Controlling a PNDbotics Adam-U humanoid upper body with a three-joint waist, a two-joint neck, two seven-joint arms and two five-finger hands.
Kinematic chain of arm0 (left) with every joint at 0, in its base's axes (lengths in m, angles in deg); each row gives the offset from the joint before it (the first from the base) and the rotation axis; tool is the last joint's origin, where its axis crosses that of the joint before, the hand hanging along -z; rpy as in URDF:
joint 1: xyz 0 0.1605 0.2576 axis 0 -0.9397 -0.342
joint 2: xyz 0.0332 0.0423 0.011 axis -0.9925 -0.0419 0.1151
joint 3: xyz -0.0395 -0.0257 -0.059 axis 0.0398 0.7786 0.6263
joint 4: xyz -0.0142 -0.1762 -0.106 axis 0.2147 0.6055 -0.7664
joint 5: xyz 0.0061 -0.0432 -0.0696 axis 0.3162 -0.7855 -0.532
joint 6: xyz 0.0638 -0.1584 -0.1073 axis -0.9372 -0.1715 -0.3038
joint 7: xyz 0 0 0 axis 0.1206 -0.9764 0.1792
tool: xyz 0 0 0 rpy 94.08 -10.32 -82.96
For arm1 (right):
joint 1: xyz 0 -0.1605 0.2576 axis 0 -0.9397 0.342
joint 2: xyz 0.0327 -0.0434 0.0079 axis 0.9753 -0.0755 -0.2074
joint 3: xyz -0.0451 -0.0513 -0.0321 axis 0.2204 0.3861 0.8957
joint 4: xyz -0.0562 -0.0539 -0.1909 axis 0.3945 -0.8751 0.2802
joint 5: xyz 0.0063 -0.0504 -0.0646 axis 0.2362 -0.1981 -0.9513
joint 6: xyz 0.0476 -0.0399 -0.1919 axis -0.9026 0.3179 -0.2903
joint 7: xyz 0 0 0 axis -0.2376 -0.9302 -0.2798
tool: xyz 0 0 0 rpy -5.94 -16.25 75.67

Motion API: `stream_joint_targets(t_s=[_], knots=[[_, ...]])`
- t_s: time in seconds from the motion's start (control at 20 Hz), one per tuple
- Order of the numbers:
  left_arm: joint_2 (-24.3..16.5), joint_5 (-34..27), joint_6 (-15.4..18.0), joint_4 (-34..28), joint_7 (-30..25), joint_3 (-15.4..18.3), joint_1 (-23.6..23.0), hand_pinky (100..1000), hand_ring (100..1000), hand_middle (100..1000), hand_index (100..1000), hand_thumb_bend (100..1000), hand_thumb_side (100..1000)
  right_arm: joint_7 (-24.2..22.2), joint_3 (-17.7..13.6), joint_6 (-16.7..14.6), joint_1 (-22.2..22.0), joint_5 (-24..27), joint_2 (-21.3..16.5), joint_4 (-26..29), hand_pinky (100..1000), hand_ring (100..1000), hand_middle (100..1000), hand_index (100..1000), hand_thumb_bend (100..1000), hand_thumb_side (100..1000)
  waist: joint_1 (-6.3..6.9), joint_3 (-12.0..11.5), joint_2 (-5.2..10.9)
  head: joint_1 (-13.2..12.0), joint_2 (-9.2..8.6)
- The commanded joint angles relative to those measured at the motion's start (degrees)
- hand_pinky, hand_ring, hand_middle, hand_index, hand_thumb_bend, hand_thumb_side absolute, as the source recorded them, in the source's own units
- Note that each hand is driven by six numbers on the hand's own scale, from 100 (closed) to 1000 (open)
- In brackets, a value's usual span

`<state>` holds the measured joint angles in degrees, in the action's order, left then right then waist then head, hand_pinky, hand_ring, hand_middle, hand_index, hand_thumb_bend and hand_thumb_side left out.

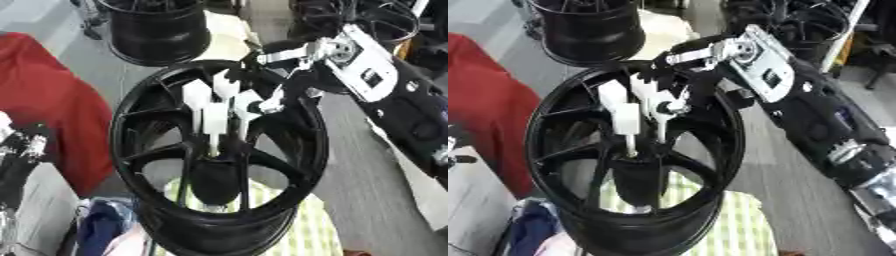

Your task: Pull the pin out of the wheel hub.

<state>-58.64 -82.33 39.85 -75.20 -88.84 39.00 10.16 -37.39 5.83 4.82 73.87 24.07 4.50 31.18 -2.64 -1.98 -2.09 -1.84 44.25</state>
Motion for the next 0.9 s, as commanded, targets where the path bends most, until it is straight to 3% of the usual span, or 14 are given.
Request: stream_joint_targets(t_s=[0.05, 0.9], knots=[[-0.6, 0.2, 0.0, -0.8, -0.1, -0.1, 0.7, 591, 772, 674, 843, 223, 550, -2.9, -1.0, -3.6, 0.9, -1.1, -0.9, -0.7, 865, 916, 862, 961, 274, 434, 0.28, 0.1, 0.59, 0.2, -0.13], [-0.3, 0.2, 0.0, -0.8, 0.0, -0.1, 0.7, 591, 771, 674, 843, 224, 549, -2.9, -4.3, -5.5, -0.5, -6.0, 2.1, -7.6, 842, 867, 786, 892, 260, 424, 0.52, -0.1, 0.46, 0.5, -0.13]])
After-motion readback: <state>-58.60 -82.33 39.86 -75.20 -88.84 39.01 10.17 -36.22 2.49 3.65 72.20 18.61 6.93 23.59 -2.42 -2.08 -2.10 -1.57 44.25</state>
